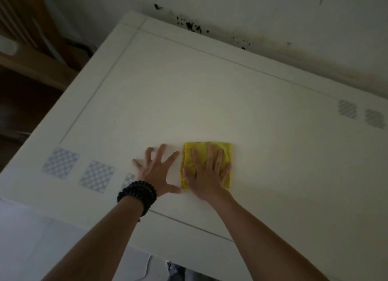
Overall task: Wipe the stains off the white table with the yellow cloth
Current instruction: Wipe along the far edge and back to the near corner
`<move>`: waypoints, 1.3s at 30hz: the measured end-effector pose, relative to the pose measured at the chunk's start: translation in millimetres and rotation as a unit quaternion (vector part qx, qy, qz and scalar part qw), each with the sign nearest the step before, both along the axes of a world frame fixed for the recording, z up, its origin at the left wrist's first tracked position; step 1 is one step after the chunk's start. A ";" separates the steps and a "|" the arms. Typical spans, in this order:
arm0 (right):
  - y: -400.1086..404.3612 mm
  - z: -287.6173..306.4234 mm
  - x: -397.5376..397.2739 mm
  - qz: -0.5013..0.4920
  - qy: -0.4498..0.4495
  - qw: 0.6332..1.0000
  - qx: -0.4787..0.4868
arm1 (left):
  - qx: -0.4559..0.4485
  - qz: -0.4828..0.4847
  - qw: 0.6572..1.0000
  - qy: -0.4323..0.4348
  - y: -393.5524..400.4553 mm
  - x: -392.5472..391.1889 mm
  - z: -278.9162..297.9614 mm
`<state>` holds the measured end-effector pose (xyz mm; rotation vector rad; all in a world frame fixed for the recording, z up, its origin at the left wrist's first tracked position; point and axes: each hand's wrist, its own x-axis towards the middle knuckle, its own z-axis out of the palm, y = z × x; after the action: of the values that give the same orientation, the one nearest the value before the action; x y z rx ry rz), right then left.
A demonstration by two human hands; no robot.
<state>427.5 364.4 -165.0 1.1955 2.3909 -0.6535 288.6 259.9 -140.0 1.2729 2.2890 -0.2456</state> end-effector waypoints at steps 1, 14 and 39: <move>8.3 0.1 -10.2 0.001 -0.004 1.000 0.001 | 0.004 0.006 1.000 -0.009 5.1 -4.0 1.1; 84.9 -9.3 -145.1 0.023 0.015 0.999 0.017 | -0.037 0.040 0.998 -0.005 33.8 -132.4 2.2; -104.4 -5.3 -198.0 -0.094 0.043 0.994 0.038 | -0.006 -0.071 0.997 -0.001 -84.9 -227.2 -1.5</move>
<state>229.5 260.0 -170.3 1.4660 2.4112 -0.6899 61.5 174.9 -141.5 1.4317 2.1936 -0.3065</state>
